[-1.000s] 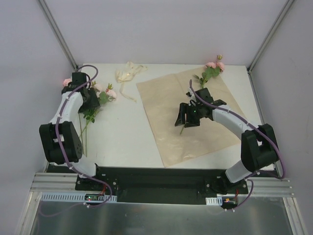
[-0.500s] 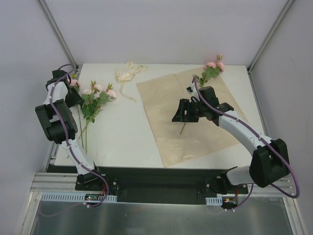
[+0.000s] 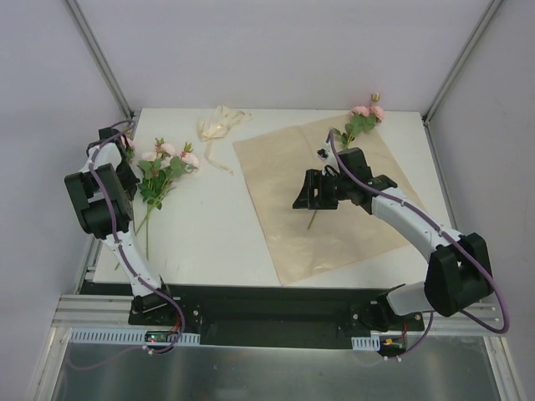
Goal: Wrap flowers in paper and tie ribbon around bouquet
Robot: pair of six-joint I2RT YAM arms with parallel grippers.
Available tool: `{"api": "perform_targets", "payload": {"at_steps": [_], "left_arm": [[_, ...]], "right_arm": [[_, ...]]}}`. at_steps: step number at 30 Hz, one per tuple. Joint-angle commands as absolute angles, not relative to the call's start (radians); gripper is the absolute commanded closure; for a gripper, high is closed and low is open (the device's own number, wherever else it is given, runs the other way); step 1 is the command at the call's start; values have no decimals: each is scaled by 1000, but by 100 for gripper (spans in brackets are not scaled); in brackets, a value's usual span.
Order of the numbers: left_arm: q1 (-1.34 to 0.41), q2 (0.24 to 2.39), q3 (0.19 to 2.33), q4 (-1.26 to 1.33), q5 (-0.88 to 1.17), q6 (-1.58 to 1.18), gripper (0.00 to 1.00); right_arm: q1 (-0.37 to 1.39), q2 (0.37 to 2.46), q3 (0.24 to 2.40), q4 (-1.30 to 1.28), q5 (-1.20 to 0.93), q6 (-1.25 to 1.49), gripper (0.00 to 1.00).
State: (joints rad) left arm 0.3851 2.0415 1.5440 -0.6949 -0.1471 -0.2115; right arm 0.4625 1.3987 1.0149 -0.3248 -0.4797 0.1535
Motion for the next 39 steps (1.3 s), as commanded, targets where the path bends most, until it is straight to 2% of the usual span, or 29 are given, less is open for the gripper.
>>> {"api": "perform_targets", "payload": {"at_steps": [1,6,11,12,13,18,21,22,23,24,25,28,32,34,39], "left_arm": [[345,1930,1487,-668,-300,-190,100],[270,1795,1431,-638,-521,-225,100],[155,1614,1410,-670,-871,-317,100],[137,1580,1410,-673,-871,-325,100],[117,1545,1414,-678,-853,-330,100],[58,1280,1376,-655,-401,-377,100],[75,1262,1339,-621,-309,-298,100],[92,1281,1342,-635,-317,-261,95],[115,1322,1344,-643,-304,-264,72],[145,1344,1341,-643,-249,-264,57],[217,1373,1342,-643,-168,-267,35],[307,1543,1397,-670,-69,-227,31],[382,1762,1433,-672,-72,-181,33],[413,1821,1472,-676,-37,-178,36],[425,1920,1523,-680,-121,-124,36]], "right_arm": [[466,1422,1017,-298,-489,155,34],[466,1451,1023,-304,-483,152,35],[465,1477,1038,-333,-440,124,35],[465,1482,1045,-339,-430,120,35],[465,1489,1051,-342,-430,115,35],[465,1505,1080,-353,-459,103,36],[465,1503,1106,-383,-449,101,37],[465,1499,1108,-385,-449,104,36],[465,1497,1108,-385,-451,109,36],[466,1494,1109,-385,-459,118,36],[466,1485,1108,-385,-460,121,36],[466,1457,1100,-384,-451,135,36],[471,1419,1086,-368,-431,135,36],[469,1416,1089,-365,-428,133,36],[468,1439,1111,-376,-474,112,36]]}}
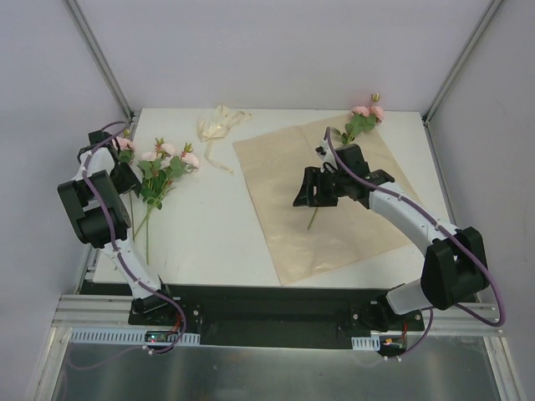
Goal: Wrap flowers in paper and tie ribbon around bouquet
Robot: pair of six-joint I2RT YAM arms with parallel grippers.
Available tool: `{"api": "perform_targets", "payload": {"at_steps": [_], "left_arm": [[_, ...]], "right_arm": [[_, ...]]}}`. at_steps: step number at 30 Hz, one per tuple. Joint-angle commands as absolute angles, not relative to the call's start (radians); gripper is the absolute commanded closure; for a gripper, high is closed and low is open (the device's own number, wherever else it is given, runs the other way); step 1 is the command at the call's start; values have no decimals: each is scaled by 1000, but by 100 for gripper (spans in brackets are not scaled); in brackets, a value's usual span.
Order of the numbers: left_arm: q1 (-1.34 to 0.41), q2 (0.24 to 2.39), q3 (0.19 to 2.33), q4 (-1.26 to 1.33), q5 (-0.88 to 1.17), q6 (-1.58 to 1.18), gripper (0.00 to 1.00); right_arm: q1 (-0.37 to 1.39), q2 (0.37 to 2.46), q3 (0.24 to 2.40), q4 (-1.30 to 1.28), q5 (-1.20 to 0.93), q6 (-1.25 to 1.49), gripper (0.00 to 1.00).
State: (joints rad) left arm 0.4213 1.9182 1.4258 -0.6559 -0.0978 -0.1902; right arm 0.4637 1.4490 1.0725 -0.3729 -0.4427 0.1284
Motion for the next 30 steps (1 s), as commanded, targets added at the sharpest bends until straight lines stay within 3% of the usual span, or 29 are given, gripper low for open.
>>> {"api": "perform_targets", "payload": {"at_steps": [1,6,12,15,16,18,24,28,30], "left_arm": [[429,1933,1528,-684,-121,-126,37],[446,1974,1496,-651,-17,-103,49],[445,2042,1465,-649,-64,-75,53],[446,2048,1463,-646,-78,-55,73],[446,2045,1463,-646,-92,-49,87],[446,2037,1491,-667,-116,-51,99],[399,1800,1549,-747,-423,-210,100],[275,1624,1595,-767,-684,-212,100],[195,1570,1618,-772,-721,-212,100]], "right_arm": [[469,1442,1112,-380,-480,107,36],[460,1453,1109,-385,-514,95,36],[460,1450,1077,-345,-558,114,36],[462,1459,1069,-336,-558,117,36],[460,1466,1069,-331,-561,117,36],[460,1471,1066,-328,-571,120,36],[466,1480,1058,-319,-577,121,36],[465,1500,1086,-339,-583,124,36],[466,1503,1097,-347,-581,123,36]]}}
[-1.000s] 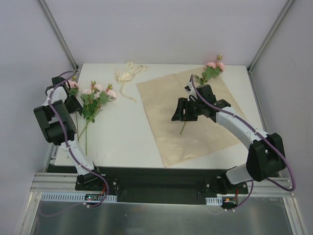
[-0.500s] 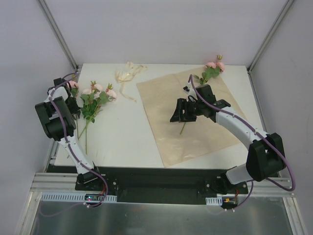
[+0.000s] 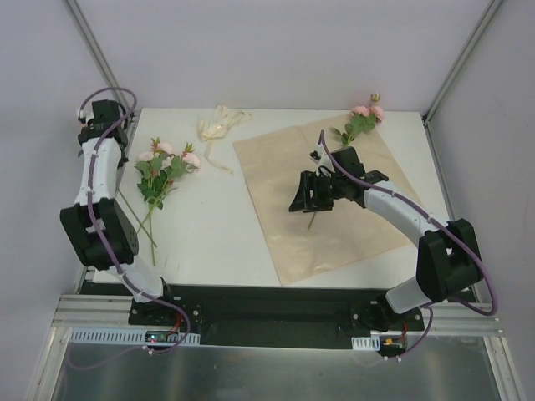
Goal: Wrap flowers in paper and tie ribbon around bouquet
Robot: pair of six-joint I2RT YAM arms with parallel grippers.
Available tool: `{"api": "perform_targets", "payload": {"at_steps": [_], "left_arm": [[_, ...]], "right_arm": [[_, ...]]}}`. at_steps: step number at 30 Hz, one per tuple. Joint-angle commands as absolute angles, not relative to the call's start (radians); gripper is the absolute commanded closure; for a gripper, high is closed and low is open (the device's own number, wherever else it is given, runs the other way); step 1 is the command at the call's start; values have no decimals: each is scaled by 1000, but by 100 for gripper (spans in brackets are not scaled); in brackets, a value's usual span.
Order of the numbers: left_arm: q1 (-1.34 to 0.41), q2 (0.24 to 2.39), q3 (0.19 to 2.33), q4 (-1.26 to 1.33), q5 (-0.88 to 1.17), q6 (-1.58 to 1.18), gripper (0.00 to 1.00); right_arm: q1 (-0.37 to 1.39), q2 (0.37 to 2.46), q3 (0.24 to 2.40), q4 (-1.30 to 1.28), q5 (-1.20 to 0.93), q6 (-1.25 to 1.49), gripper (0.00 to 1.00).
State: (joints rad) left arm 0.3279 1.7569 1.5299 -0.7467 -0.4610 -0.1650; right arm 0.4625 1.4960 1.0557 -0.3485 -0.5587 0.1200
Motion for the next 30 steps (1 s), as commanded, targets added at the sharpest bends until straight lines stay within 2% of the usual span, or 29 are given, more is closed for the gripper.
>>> {"api": "perform_targets", "payload": {"at_steps": [1,2,3,5,6,7,9,10,14,18,20,23,28,30], "left_arm": [[172,1507,1623,-772,-680,-219,100],[148,1476,1620,-770,-611,-251,100],[128,1444,1612,-766,-337,-280,100],[126,1346,1508,-683,-6,-390,100],[121,1316,1444,-592,214,-425,100],[86,1274,1322,-421,494,-461,100],[10,1247,1222,-258,636,-561,100],[-88,1226,1141,-135,658,-578,100],[-300,1206,971,151,643,-746,100],[-455,1129,767,409,465,-880,100],[-512,1109,701,446,375,-902,100],[-544,1095,672,466,356,-925,100],[-574,1092,617,547,337,-974,100],[-575,1082,607,560,341,-982,100]], "right_arm": [[466,1503,1101,-357,-578,121,36],[466,1502,1103,-362,-581,114,36],[474,1496,1106,-361,-594,104,36],[486,1480,1108,-354,-635,88,34],[504,1468,1101,-333,-647,77,26],[514,1427,1086,-318,-644,74,23],[543,1379,1059,-249,-656,77,16],[549,1349,1033,-221,-708,89,15],[616,1304,1000,-91,-779,188,15],[695,1269,914,131,-641,378,15],[707,1267,861,182,-560,487,15],[756,1256,815,285,-474,570,17],[844,1351,919,201,-405,583,30],[853,1368,925,227,-413,594,44]]}}
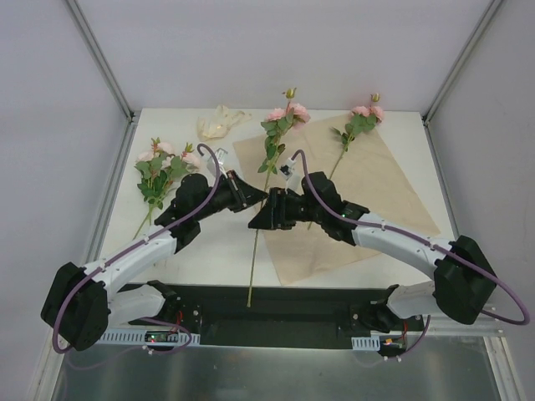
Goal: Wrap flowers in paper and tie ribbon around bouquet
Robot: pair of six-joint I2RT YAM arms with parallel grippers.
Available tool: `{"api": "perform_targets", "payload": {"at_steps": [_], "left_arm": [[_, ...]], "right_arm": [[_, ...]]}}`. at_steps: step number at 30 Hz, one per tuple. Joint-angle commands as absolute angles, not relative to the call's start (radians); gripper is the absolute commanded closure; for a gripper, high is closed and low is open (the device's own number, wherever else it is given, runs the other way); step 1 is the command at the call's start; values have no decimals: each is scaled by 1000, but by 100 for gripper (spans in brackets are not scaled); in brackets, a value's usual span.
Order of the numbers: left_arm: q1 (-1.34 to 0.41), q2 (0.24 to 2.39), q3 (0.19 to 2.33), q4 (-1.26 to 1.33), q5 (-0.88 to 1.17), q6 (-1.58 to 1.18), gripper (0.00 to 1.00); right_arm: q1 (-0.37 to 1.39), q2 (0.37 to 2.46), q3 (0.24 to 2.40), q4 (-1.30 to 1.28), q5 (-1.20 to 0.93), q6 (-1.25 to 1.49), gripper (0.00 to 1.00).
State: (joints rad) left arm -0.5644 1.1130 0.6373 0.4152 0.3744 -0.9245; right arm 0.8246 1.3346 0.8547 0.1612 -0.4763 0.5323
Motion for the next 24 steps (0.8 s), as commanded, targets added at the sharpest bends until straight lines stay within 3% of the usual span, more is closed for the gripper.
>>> {"api": "perform_targets", "payload": {"at_steps": [1,4,5,7,10,12,13,17,20,24], "left_arm": [[-575,1072,597,558,330,-976,100],[-575,1049,594,566,344,-960,100],[-575,1049,597,565,351,-954,100],[-552,1052,650,514,386,-877,100],[-522,1028,794,160,376,-668,62],[-483,950,810,20,307,-580,20],[-470,922,818,-23,290,-512,14],[-393,806,812,-156,274,-433,10],[-377,746,773,-189,307,-446,11],[-377,729,716,-186,330,-491,12]], "right_arm": [[851,1364,919,229,-399,594,53],[851,1348,917,201,-347,583,81],[851,1350,922,193,-344,578,97],[839,1342,920,166,-310,562,100],[764,1327,954,5,-246,520,100],[655,1339,994,-144,-230,505,100],[614,1350,1011,-181,-235,488,100],[386,1443,1162,-446,-135,332,100],[272,1624,1365,-570,-187,253,100],[238,1804,1528,-588,-203,203,99]]}}
